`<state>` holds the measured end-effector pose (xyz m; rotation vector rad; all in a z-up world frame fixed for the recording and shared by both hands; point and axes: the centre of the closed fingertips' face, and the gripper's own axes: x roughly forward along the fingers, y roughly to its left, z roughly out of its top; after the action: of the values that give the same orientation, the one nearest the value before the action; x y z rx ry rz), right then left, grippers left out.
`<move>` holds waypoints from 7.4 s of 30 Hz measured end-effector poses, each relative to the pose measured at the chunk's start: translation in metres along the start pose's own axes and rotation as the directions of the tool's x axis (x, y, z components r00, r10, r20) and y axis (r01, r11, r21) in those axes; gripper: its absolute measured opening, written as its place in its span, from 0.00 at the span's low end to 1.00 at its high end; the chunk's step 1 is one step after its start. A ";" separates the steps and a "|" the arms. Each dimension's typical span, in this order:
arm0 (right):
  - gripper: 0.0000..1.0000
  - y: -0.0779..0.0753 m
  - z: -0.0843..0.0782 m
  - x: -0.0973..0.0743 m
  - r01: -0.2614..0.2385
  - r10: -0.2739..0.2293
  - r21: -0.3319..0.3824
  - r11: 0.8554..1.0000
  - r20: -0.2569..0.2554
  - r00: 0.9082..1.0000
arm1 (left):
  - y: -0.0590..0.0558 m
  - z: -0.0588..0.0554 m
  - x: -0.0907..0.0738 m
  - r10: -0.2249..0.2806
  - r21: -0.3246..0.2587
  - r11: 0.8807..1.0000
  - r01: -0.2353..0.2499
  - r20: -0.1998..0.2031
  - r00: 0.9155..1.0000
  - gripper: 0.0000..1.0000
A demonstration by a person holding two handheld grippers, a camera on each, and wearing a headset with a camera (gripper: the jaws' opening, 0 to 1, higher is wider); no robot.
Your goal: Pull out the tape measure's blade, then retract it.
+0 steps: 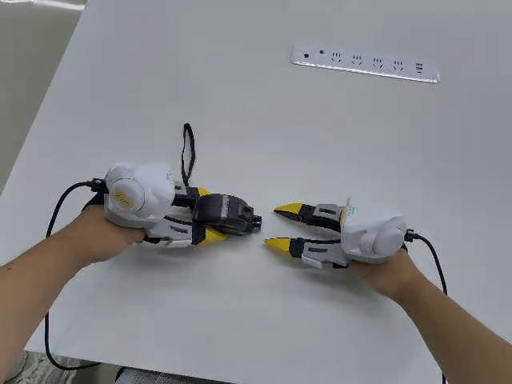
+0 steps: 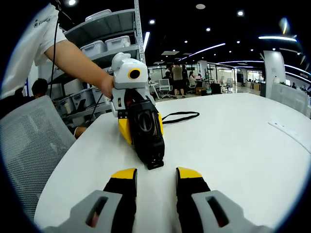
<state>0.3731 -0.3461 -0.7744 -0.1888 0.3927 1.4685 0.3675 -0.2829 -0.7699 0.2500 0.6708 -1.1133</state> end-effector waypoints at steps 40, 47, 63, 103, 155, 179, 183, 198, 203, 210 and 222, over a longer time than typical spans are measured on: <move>0.15 0.004 0.003 0.023 -0.084 0.082 -0.123 0.989 -0.026 0.996 | -0.001 -0.003 0.000 -0.018 0.031 0.999 0.019 -0.028 0.999 0.32; 0.14 0.004 0.002 0.023 -0.087 0.084 -0.123 0.989 -0.022 0.996 | 0.000 -0.003 0.001 -0.018 0.034 0.999 0.019 -0.029 0.999 0.32; 0.13 0.007 0.002 0.022 -0.063 0.063 -0.088 0.994 -0.003 0.998 | -0.001 -0.003 0.000 -0.033 0.055 0.998 0.035 -0.031 0.999 0.32; 0.13 0.006 -0.003 0.008 -0.072 0.072 -0.081 0.994 -0.002 0.997 | -0.001 -0.003 0.001 -0.030 0.053 0.998 0.031 -0.029 0.999 0.31; 0.12 0.001 -0.026 -0.052 -0.021 0.021 -0.048 0.999 -0.005 1.000 | -0.001 -0.006 0.001 -0.022 0.055 0.998 0.024 -0.034 0.999 0.30; 0.11 -0.003 -0.035 -0.084 -0.005 0.004 -0.011 1.000 -0.007 1.000 | -0.001 -0.006 0.002 -0.020 0.053 0.998 0.022 -0.038 0.999 0.30; 0.11 -0.004 -0.037 -0.089 0.000 0.000 -0.019 1.000 -0.009 1.000 | -0.001 -0.006 0.002 -0.017 0.053 0.998 0.019 -0.040 0.999 0.30; 0.11 -0.010 -0.044 -0.106 0.011 -0.011 -0.007 1.000 -0.011 1.000 | -0.001 -0.005 0.002 -0.016 0.050 0.999 0.018 -0.039 0.999 0.30; 0.11 -0.011 -0.046 -0.111 0.011 -0.011 -0.007 1.000 -0.014 1.000 | -0.001 -0.005 0.002 -0.013 0.050 0.999 0.015 -0.042 0.999 0.30; 0.10 -0.011 -0.045 -0.118 0.013 -0.013 0.001 1.000 -0.014 1.000 | -0.001 -0.005 0.002 -0.012 0.049 0.999 0.014 -0.042 0.999 0.30; 0.10 -0.011 -0.044 -0.132 0.022 -0.022 0.021 1.000 -0.014 1.000 | -0.002 -0.005 0.002 -0.008 0.049 0.999 0.010 -0.048 0.999 0.30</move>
<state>0.3700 -0.4859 -0.7673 -0.1859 0.4166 1.4414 0.3648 -0.2828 -0.7750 0.3163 0.6879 -1.1364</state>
